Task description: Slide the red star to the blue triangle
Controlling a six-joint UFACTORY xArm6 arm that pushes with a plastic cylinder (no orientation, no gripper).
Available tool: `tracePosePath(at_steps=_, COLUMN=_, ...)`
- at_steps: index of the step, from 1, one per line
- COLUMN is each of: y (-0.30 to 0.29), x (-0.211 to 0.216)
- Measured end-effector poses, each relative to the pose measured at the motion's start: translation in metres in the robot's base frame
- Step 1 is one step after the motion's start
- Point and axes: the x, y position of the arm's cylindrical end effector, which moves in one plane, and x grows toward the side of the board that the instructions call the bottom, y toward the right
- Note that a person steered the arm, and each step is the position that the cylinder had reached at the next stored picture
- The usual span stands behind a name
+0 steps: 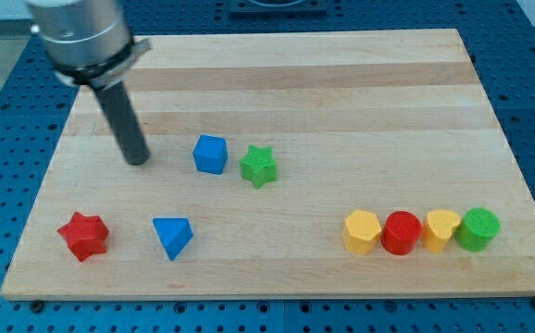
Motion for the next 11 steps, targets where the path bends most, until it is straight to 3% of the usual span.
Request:
tracePosePath(at_steps=2, y=-0.051, x=0.063)
tracePosePath(at_steps=4, y=-0.058, x=0.126)
tracePosePath(at_steps=8, y=-0.020, x=0.127)
tracePosePath(at_steps=11, y=0.046, x=0.114)
